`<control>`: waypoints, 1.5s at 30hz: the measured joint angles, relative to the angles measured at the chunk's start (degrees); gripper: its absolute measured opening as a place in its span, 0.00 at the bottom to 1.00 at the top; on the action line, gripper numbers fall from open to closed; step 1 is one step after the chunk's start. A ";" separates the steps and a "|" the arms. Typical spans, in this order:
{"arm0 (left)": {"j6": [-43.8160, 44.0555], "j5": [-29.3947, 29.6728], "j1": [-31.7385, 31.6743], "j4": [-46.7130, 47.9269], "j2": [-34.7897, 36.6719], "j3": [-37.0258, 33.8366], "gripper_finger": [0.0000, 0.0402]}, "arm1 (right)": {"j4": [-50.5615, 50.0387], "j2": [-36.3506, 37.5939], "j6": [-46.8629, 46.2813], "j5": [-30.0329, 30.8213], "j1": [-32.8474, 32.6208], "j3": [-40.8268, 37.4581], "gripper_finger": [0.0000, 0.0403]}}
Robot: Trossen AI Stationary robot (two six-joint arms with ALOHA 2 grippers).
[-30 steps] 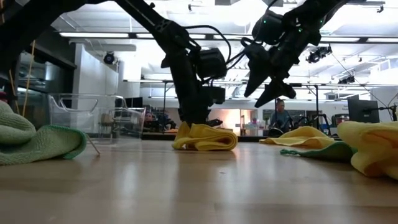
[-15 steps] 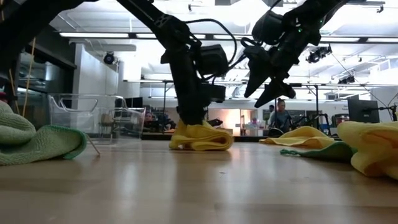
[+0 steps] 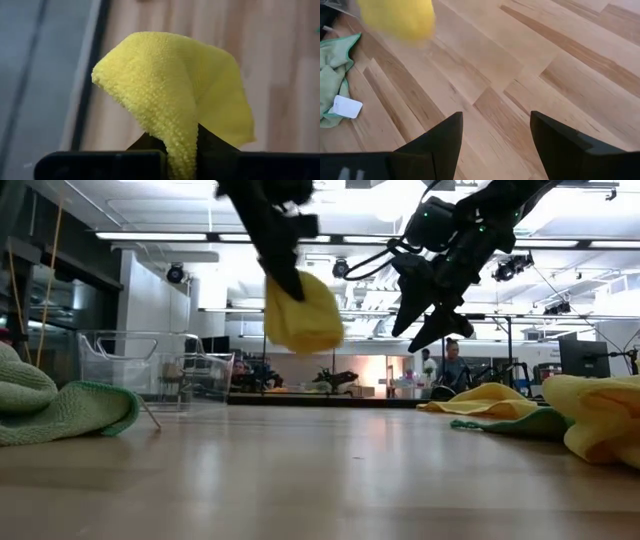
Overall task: Fold microfiber towels
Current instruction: Put the top left folded yellow towel into the transparent bin
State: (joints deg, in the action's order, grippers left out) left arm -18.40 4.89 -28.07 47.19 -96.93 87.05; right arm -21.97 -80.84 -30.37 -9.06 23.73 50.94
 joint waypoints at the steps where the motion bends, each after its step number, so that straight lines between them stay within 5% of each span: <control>1: -1.36 1.29 -0.63 1.71 1.45 0.00 0.01 | 0.03 0.00 0.00 0.00 0.00 0.00 0.56; 16: 1.46 19.59 -4.78 28.68 8.55 2.29 0.01 | 0.02 0.00 0.94 -0.02 0.00 0.00 0.56; 32: 7.72 17.33 -4.86 40.18 -2.70 2.27 0.01 | -0.01 0.00 2.36 -0.38 0.00 0.00 0.56; 45: 7.72 11.41 -4.40 36.24 -10.93 2.27 0.01 | -0.03 0.00 2.39 -0.37 0.00 0.00 0.56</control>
State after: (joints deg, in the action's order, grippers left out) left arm -10.68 16.30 -32.47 83.44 -107.86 89.32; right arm -22.00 -80.84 -27.98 -9.43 23.73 50.94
